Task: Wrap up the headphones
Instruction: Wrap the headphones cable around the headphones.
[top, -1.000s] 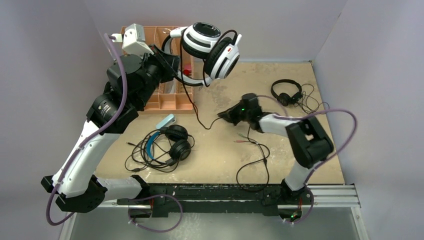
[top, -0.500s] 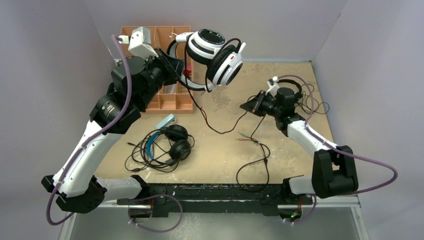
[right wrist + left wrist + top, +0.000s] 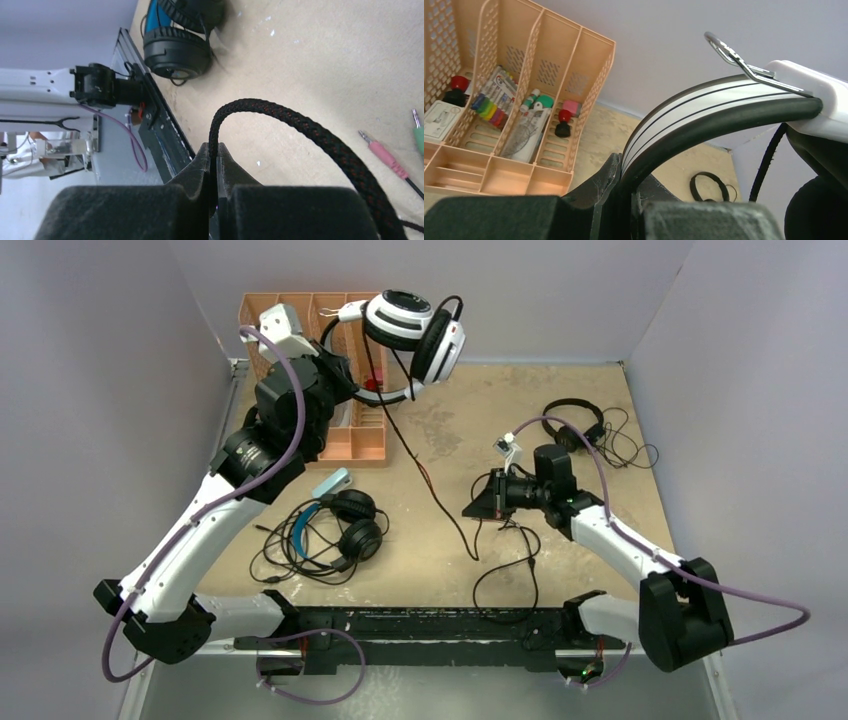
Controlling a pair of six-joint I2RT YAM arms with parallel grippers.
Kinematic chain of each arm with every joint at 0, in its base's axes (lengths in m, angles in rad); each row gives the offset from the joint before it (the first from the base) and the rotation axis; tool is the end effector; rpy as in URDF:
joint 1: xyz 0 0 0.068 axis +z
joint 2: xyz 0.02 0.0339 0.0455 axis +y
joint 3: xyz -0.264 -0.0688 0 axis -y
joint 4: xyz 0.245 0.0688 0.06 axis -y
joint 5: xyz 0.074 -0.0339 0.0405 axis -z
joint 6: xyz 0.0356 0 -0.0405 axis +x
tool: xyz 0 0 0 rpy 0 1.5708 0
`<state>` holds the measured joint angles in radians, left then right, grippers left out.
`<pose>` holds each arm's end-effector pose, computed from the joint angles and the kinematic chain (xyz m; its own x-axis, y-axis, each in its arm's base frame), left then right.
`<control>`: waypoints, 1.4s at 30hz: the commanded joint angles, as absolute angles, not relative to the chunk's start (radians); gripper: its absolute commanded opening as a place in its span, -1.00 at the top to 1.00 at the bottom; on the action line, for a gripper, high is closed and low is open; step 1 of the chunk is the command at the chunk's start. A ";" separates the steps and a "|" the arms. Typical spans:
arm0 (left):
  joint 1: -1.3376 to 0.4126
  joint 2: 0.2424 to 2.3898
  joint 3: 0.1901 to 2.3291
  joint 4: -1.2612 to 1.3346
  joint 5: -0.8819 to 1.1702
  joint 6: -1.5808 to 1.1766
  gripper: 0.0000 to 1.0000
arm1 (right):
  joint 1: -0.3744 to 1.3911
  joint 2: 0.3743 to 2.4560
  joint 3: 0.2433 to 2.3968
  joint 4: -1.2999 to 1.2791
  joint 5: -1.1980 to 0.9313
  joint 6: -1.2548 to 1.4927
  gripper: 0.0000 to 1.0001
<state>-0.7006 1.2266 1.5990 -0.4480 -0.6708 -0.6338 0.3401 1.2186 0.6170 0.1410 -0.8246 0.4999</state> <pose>0.1969 -0.1371 0.4994 -0.0650 -0.5520 -0.8313 -0.0091 0.8333 -0.5527 0.2296 0.1090 0.2285 -0.7735 0.0715 -0.6297 -0.5421 0.4402 0.7158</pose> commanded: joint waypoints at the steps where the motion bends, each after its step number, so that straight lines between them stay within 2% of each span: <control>1: -0.686 1.203 1.615 -0.278 -0.773 -0.623 1.00 | 0.330 1.171 0.635 -0.065 -0.775 0.353 1.00; 5: -0.665 1.181 1.598 -0.307 -0.734 -0.622 1.00 | 0.276 1.121 0.626 -0.092 -0.661 0.358 1.00; 9: -0.655 1.164 1.597 -0.361 -0.722 -0.621 1.00 | 0.142 1.099 0.619 -0.137 -0.648 0.334 1.00; 19: -0.649 1.146 1.598 -0.420 -0.716 -0.608 1.00 | -0.030 1.070 0.585 -0.161 -0.540 0.390 1.00; 27: -0.647 1.140 1.610 -0.463 -0.663 -0.597 1.00 | -0.147 1.113 0.589 -0.123 -0.554 0.420 1.00; 30: -0.647 1.137 1.604 -0.452 -0.547 -0.594 1.00 | -0.147 1.164 0.613 -0.078 -0.607 0.412 1.00; 34: -0.643 1.146 1.594 -0.466 -0.246 -0.545 1.00 | -0.161 1.236 0.664 -0.044 -0.530 0.402 1.00; 39: -0.643 1.155 1.550 -0.584 0.053 -0.413 1.00 | -0.271 1.297 0.761 -0.039 -0.498 0.426 1.00; 42: -0.642 1.143 1.503 -0.675 0.127 -0.331 1.00 | -0.365 1.327 0.802 -0.025 -0.506 0.475 1.00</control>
